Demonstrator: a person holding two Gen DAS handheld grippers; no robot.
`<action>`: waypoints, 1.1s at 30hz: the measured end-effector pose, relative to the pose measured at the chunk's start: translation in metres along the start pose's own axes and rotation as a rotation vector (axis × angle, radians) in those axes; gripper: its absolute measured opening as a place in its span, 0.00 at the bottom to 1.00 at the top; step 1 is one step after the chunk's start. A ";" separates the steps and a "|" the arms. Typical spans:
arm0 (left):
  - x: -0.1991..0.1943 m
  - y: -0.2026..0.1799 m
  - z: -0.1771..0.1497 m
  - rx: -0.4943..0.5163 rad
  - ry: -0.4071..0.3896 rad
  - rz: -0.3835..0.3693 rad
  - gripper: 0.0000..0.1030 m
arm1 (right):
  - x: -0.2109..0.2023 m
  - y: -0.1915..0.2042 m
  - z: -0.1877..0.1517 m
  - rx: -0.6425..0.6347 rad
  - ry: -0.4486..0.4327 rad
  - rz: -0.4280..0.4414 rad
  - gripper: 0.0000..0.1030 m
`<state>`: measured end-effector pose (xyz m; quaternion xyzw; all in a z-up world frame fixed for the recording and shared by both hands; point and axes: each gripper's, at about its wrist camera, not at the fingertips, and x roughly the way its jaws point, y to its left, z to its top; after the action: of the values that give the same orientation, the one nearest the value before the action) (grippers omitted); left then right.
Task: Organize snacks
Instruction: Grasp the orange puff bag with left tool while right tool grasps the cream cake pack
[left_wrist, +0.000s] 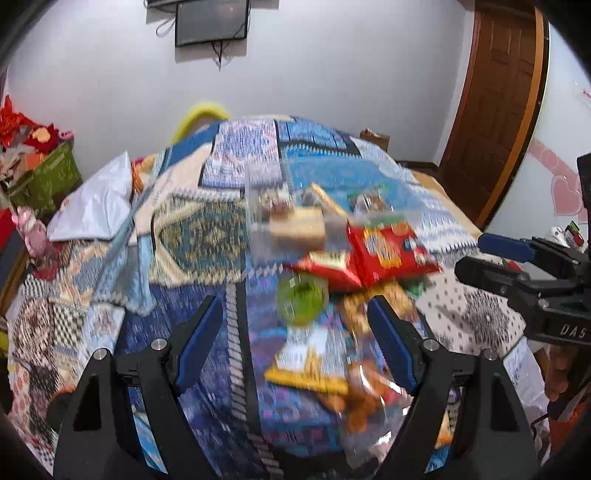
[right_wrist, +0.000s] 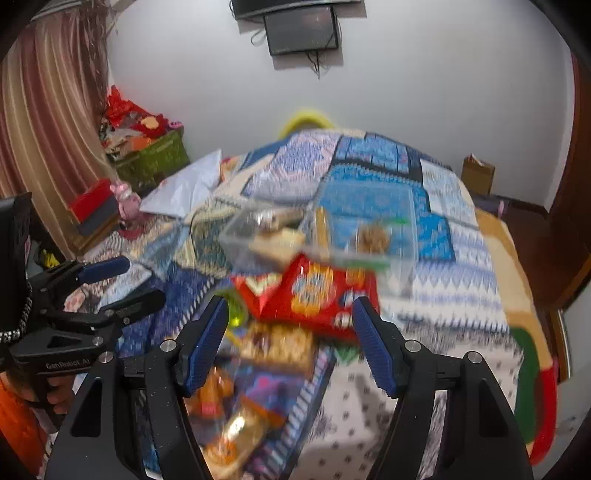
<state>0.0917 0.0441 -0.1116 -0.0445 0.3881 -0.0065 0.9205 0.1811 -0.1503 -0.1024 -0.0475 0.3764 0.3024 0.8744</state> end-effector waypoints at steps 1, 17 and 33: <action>0.000 0.000 -0.005 -0.003 0.010 -0.003 0.78 | 0.002 0.001 -0.006 0.001 0.013 0.000 0.64; 0.018 -0.013 -0.057 -0.019 0.133 -0.003 0.78 | 0.040 0.015 -0.084 0.008 0.237 0.050 0.64; 0.058 -0.040 -0.059 -0.035 0.234 -0.048 0.79 | 0.033 0.002 -0.094 -0.041 0.218 0.047 0.31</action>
<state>0.0903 -0.0030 -0.1905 -0.0686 0.4916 -0.0270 0.8677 0.1383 -0.1614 -0.1911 -0.0888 0.4641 0.3236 0.8198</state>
